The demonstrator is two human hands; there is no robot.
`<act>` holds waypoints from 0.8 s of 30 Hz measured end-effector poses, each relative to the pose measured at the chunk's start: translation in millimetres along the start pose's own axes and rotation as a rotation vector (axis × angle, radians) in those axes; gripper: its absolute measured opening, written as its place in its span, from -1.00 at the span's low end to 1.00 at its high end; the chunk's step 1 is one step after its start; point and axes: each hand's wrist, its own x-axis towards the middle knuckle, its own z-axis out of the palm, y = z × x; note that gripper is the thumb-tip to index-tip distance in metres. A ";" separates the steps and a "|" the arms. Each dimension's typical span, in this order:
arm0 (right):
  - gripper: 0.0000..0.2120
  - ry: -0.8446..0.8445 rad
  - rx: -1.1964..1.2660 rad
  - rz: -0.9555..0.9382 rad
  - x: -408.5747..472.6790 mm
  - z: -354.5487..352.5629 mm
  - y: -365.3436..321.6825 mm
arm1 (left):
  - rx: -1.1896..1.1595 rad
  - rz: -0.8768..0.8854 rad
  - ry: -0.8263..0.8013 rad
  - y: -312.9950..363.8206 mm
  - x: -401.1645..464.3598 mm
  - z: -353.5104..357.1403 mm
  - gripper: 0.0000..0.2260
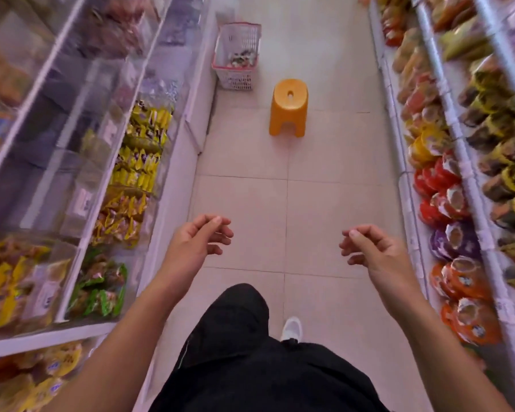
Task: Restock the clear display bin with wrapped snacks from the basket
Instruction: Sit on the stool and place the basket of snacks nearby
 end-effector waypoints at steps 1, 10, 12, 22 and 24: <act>-0.83 -0.027 0.003 -0.017 29.0 11.0 -14.2 | -0.026 0.004 0.046 6.1 16.7 -8.7 -0.82; -0.86 -0.144 -0.082 -0.085 252.1 108.5 -111.6 | -0.126 -0.026 0.228 61.9 208.8 -69.1 -0.77; -0.86 -0.100 -0.078 -0.072 284.5 108.7 -129.8 | -0.112 -0.013 0.181 90.8 254.8 -67.4 -0.75; -0.83 0.138 -0.045 0.085 446.9 71.8 -155.3 | -0.026 0.005 -0.039 205.9 493.3 18.0 -0.81; -0.83 0.127 -0.040 0.110 493.4 71.8 -166.6 | -0.020 -0.002 -0.027 222.8 532.9 32.9 -0.80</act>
